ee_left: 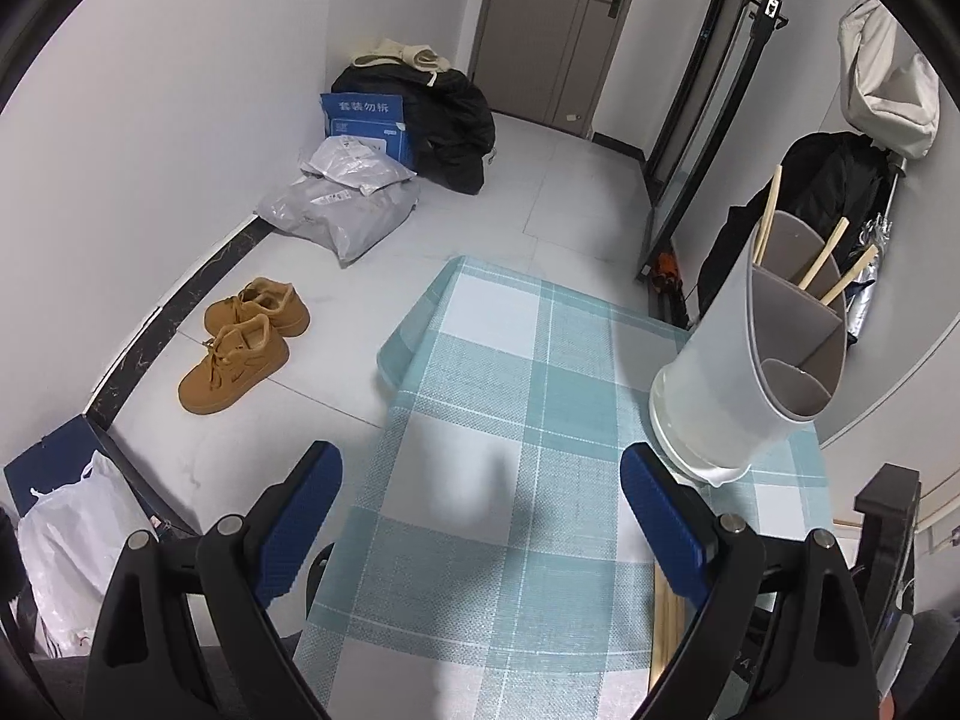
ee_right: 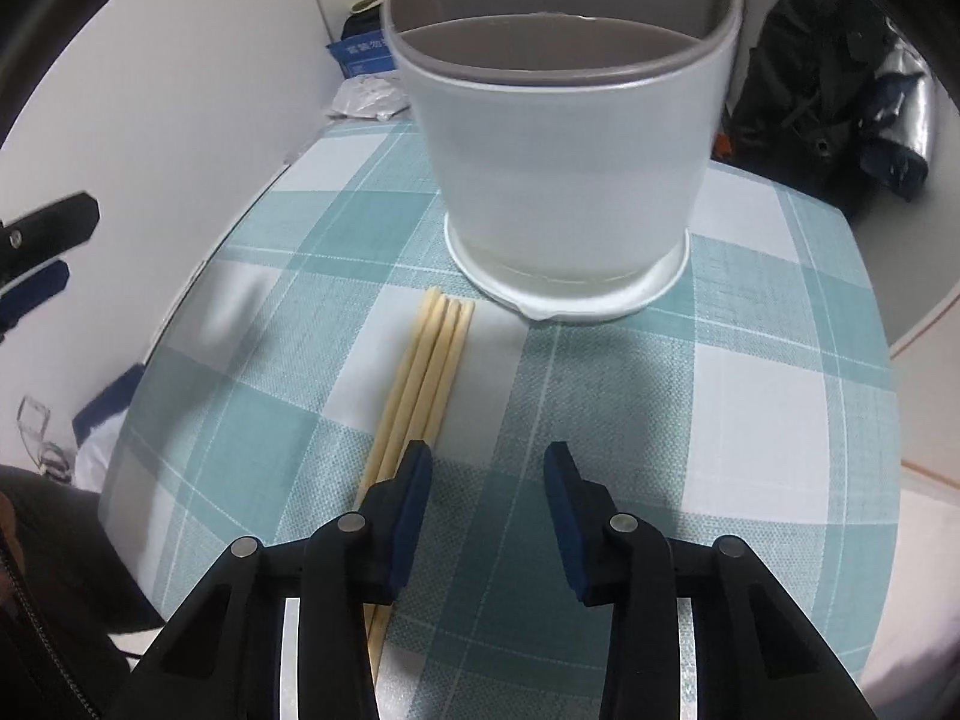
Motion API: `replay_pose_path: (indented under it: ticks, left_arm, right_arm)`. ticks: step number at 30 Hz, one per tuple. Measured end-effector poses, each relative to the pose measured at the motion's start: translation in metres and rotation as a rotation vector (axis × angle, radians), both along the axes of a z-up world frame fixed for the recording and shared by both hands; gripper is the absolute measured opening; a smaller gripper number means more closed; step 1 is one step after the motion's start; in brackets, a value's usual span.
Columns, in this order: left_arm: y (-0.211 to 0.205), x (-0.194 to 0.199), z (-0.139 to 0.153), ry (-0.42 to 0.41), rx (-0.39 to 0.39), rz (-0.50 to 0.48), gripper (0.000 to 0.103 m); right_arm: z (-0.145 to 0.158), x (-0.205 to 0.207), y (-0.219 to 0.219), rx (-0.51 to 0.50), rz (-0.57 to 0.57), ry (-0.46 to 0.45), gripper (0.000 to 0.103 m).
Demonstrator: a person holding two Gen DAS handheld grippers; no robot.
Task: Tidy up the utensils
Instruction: 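Lower the right gripper onto the loose chopsticks and close on one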
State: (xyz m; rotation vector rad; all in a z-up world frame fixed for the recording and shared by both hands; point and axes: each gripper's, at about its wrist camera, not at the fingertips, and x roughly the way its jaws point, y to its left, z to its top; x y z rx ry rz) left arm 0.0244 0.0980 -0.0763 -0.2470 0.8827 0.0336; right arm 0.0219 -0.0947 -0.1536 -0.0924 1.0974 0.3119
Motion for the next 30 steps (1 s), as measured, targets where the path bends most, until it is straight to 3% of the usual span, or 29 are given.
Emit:
replay_pose_path:
  ticks: [10, 12, 16, 23, 30]
  left_arm:
    - [0.009, -0.001, -0.002, 0.013, -0.012, 0.03, 0.091]
    - [0.011, 0.0, -0.003, 0.018, -0.01, 0.038, 0.091]
    - [0.013, 0.0, -0.006, 0.028, -0.013, 0.047, 0.091]
    - [0.013, -0.002, -0.007, 0.03, -0.008, 0.049, 0.091]
    - [0.014, -0.002, -0.008, 0.035, 0.0, 0.062, 0.091]
  right_arm:
    - [0.002, 0.002, 0.028, -0.063, 0.001, -0.016, 0.032]
    - [0.003, 0.007, 0.025, -0.055, 0.007, -0.007, 0.02]
    - [0.004, 0.01, 0.028, -0.062, 0.01, 0.008, 0.011]
    - [0.001, 0.01, 0.015, -0.091, 0.009, 0.031, 0.01]
    - [0.009, 0.01, 0.02, -0.035, 0.019, 0.001, 0.01]
